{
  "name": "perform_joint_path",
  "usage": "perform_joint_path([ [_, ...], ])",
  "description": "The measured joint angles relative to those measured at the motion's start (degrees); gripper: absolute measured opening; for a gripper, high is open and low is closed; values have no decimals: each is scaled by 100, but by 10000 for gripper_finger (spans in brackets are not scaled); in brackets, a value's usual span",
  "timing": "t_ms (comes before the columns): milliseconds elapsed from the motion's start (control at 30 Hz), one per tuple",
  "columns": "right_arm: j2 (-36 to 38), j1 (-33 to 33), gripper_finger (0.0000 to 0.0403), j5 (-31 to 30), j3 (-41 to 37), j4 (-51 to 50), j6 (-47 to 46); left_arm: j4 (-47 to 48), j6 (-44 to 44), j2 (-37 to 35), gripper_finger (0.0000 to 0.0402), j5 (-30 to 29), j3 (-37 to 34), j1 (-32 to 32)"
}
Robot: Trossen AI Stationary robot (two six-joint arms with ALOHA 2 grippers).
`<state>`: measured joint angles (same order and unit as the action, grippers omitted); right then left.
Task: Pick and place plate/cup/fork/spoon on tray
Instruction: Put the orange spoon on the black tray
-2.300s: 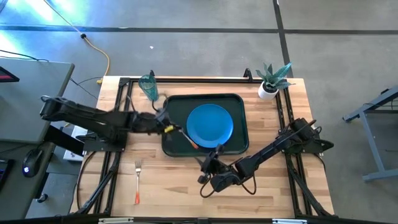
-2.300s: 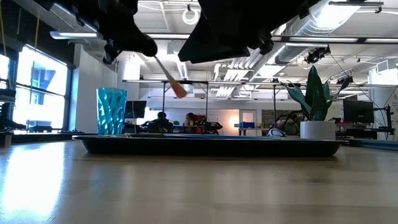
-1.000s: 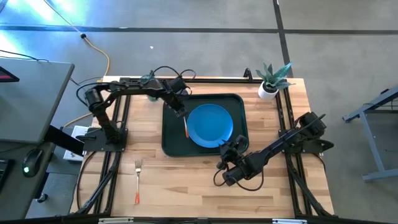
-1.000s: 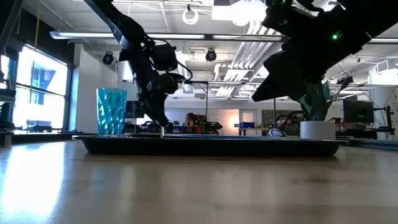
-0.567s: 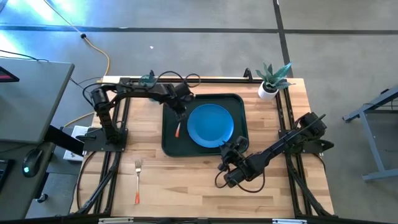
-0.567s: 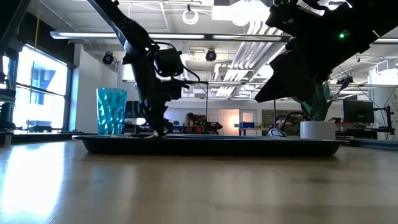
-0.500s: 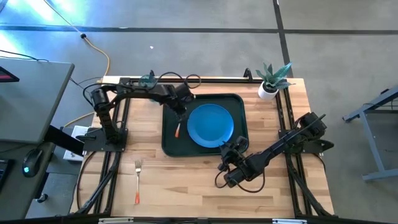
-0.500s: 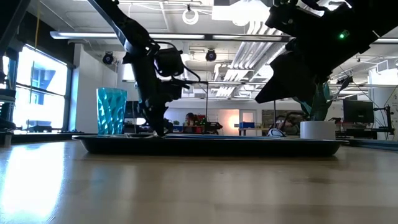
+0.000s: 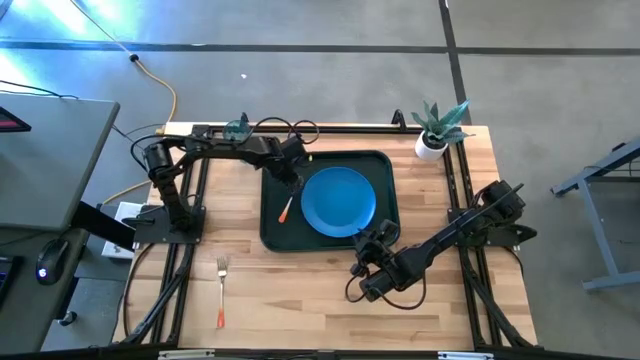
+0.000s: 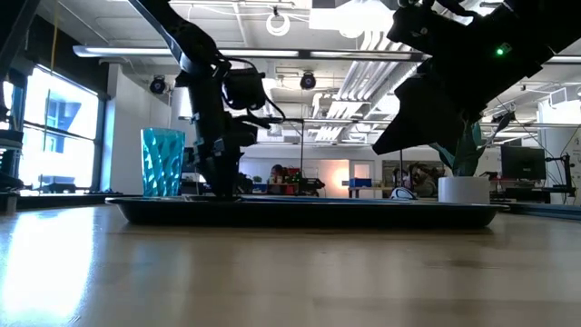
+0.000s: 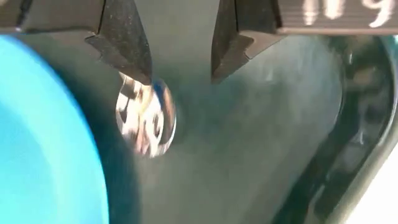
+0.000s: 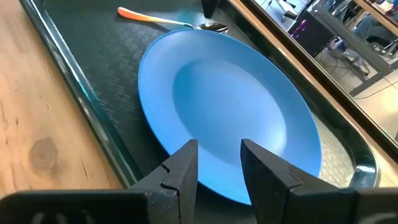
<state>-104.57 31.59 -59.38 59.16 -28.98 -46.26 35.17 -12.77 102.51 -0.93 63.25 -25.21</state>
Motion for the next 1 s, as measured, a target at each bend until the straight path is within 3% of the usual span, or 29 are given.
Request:
perform_joint_path([
  [200, 0, 34, 114, 118, 0, -13, -7, 1020, -180, -45, 154, -579, -1, 317],
  [600, 0, 40, 114, 304, 0, 9, -275, 390, -653, -28, 151, -968, -252, 1515],
  [867, 0, 40, 114, 302, 0, 24, -280, 377, -815, -28, 151, -979, -248, 1972],
  [1000, 0, 42, 114, 304, 0, 24, -294, 888, -815, -28, 147, -1049, -176, 2146],
])
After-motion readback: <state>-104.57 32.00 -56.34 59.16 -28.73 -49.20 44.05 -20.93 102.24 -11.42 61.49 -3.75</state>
